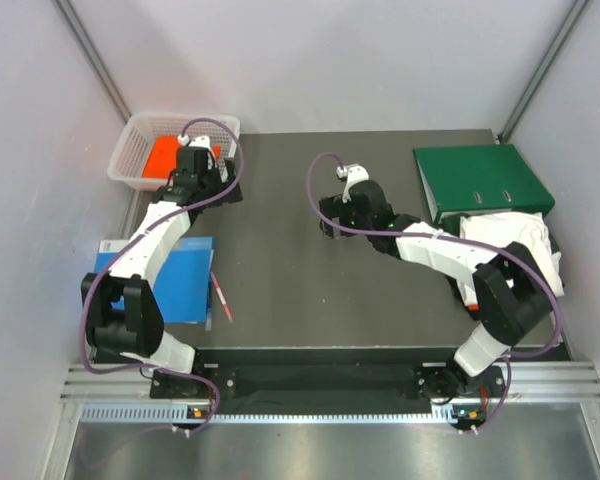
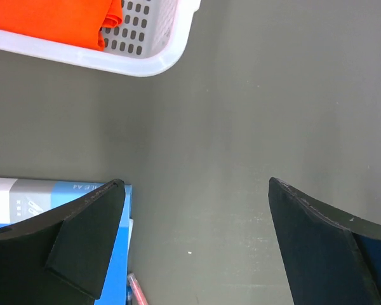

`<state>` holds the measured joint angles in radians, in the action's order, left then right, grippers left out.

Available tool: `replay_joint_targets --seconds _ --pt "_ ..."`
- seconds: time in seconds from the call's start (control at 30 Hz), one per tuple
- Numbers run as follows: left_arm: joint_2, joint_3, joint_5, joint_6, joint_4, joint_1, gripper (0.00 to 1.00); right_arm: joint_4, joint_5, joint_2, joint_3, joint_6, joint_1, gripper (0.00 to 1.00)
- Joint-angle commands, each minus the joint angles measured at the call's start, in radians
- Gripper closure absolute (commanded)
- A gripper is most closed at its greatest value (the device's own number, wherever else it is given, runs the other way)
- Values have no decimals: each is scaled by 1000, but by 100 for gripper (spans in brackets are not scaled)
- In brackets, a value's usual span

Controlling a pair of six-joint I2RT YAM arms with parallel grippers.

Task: Fold and stack the t-shirts
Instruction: Grab crumpled tshirt from bin with the left arm

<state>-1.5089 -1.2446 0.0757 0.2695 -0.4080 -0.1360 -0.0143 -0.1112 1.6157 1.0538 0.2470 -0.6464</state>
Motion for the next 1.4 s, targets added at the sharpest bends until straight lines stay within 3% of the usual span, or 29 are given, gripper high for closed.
replay_joint_targets --seconds 0.0,0.17,0.37,0.57,0.97,1.17,1.37 --pt "23 -27 -2 -10 104 -2 1 17 13 -62 31 3 27 0" --pt "-123 -270 -18 5 8 7 1 -10 15 -77 57 0 54 0" --pt "-425 -788 45 -10 -169 21 1 -39 21 -111 80 -3 105 0" --pt "-709 -1053 -11 73 -250 116 1 -49 61 -140 68 9 154 0" --pt "-887 -1153 265 -52 -242 128 1 -72 77 -172 29 -2 194 0" --pt "-1013 -1222 323 -102 -281 130 1 -87 87 -169 35 -3 217 0" --pt "-1082 -1240 309 -59 -350 174 1 -90 107 -166 46 -3 237 0"
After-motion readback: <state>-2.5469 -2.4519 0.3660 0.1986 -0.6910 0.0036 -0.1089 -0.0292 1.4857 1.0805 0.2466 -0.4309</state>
